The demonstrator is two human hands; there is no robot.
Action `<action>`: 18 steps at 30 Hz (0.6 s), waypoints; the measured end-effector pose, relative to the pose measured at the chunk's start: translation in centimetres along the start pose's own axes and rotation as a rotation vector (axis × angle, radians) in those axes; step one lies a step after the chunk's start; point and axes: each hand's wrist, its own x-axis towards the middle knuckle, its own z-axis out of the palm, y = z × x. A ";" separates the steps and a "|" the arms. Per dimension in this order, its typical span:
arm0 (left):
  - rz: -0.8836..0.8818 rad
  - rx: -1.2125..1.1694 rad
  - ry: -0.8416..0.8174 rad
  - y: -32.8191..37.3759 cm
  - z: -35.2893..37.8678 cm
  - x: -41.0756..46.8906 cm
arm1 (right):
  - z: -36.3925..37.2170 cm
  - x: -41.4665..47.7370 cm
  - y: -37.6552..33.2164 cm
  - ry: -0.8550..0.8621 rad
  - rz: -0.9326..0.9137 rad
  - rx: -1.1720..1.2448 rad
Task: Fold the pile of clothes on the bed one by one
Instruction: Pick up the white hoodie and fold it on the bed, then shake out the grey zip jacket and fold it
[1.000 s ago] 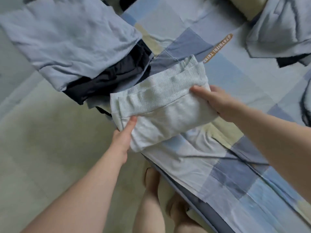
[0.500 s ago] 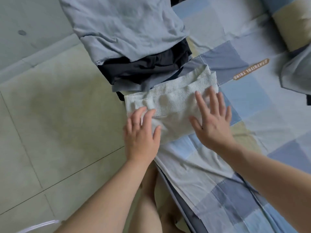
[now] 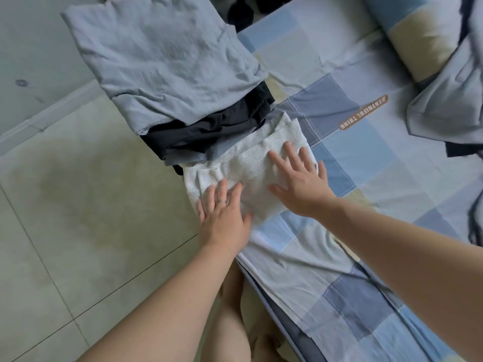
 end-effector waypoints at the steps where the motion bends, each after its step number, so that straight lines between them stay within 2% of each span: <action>1: 0.002 -0.011 -0.003 0.5 -0.4 -0.5 | -0.5 -0.7 0.1 -0.004 -0.010 0.019; 7: 0.128 0.032 -0.043 5.0 -2.3 -2.5 | -3.9 -5.1 1.5 0.015 0.021 0.103; 11: 0.251 0.073 -0.064 9.6 -3.7 -1.9 | -6.6 -7.8 4.5 0.088 0.173 0.143; 18: 0.501 0.164 -0.041 20.2 -4.7 1.3 | -10.2 -13.7 14.0 0.173 0.491 0.214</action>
